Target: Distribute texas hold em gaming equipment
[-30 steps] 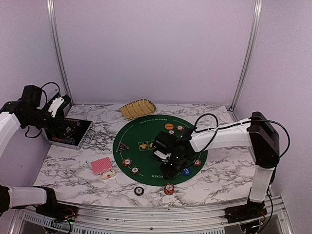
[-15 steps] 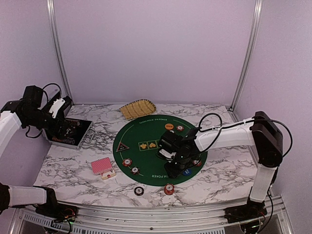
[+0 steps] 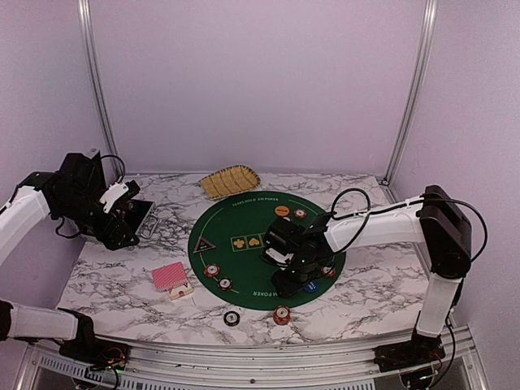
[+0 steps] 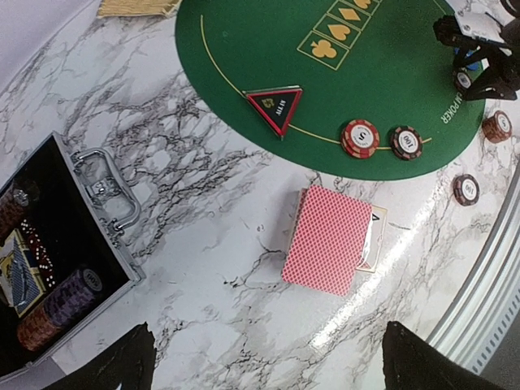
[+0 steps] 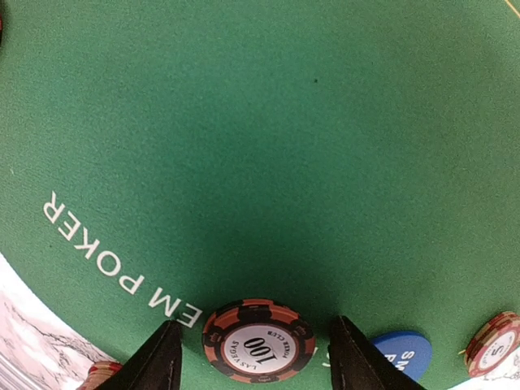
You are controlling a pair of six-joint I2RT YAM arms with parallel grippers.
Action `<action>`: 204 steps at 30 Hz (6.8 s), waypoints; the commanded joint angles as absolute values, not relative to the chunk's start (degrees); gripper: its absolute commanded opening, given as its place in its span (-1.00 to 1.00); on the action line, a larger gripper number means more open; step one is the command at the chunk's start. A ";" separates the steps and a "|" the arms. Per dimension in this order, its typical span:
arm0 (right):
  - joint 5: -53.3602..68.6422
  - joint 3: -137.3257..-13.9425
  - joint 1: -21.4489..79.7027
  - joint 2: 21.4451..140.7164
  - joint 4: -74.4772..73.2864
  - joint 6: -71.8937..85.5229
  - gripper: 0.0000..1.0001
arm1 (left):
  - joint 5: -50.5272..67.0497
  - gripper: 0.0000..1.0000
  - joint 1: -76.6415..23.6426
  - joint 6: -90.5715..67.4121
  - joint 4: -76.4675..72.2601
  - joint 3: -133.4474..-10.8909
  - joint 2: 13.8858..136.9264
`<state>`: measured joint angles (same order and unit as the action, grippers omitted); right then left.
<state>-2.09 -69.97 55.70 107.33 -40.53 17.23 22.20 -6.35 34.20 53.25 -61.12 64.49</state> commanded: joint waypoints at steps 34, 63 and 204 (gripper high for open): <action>-2.98 -82.80 55.19 101.21 -39.59 24.05 0.98 | 7.06 0.98 -28.21 38.49 38.78 -46.37 77.77; -3.04 -81.85 55.19 99.10 -39.02 25.05 0.98 | 8.77 0.98 -28.48 42.47 36.05 -45.31 83.15; 43.90 -73.45 53.57 117.01 32.43 67.35 0.59 | 13.46 -1.00 -36.00 34.16 43.07 -59.77 74.10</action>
